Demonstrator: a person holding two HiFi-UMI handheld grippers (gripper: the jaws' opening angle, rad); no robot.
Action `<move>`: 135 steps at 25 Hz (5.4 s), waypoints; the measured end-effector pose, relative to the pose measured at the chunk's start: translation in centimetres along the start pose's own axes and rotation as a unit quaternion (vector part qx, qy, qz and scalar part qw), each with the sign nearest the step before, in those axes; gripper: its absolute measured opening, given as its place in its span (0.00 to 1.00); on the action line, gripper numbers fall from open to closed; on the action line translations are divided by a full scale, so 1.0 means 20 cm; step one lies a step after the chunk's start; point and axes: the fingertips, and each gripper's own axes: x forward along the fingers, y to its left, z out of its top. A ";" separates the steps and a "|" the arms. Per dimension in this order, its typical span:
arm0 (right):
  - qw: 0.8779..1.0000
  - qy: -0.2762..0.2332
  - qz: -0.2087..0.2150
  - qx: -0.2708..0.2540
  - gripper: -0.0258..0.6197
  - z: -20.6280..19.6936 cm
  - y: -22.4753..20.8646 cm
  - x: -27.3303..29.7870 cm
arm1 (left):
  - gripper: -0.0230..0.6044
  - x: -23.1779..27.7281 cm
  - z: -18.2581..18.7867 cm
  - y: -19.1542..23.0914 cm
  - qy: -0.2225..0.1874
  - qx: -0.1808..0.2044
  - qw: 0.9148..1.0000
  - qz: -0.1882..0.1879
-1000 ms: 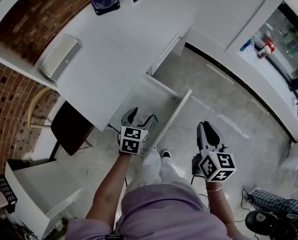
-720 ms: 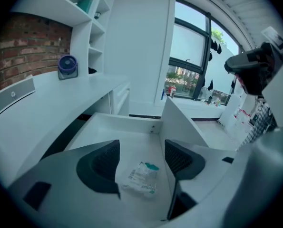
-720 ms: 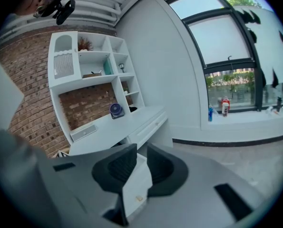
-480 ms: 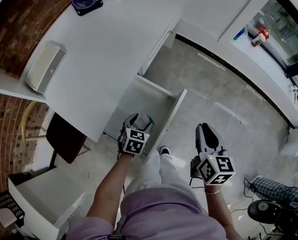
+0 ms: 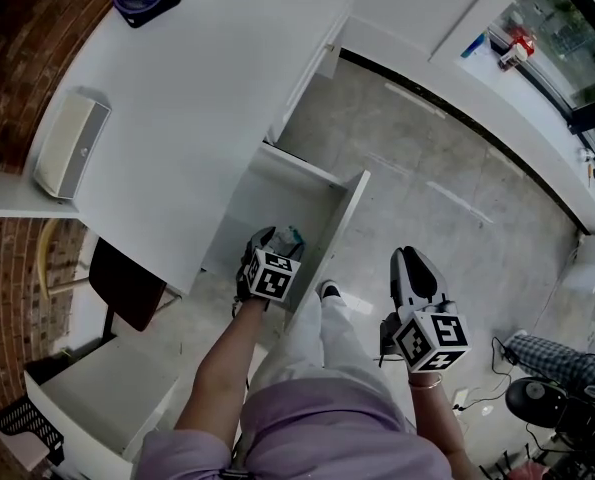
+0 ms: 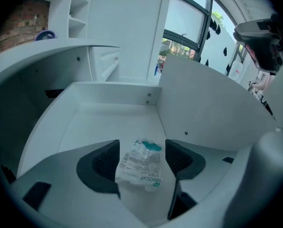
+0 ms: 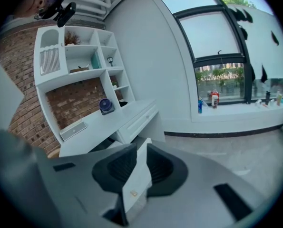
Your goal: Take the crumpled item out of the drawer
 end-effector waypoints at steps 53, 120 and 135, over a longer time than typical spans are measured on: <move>0.999 0.013 0.045 0.006 0.13 -0.06 0.02 -0.05 | 0.31 -0.18 0.15 0.04 -0.036 -0.072 0.996 0.046; 0.976 -0.073 0.184 -0.094 0.04 0.20 0.36 -0.44 | 0.29 -1.68 0.42 -0.21 -0.352 -0.125 0.905 0.202; 0.972 -0.073 0.187 -0.118 0.04 0.20 0.36 -0.47 | 0.29 -1.72 0.40 -0.24 -0.359 -0.129 0.900 0.210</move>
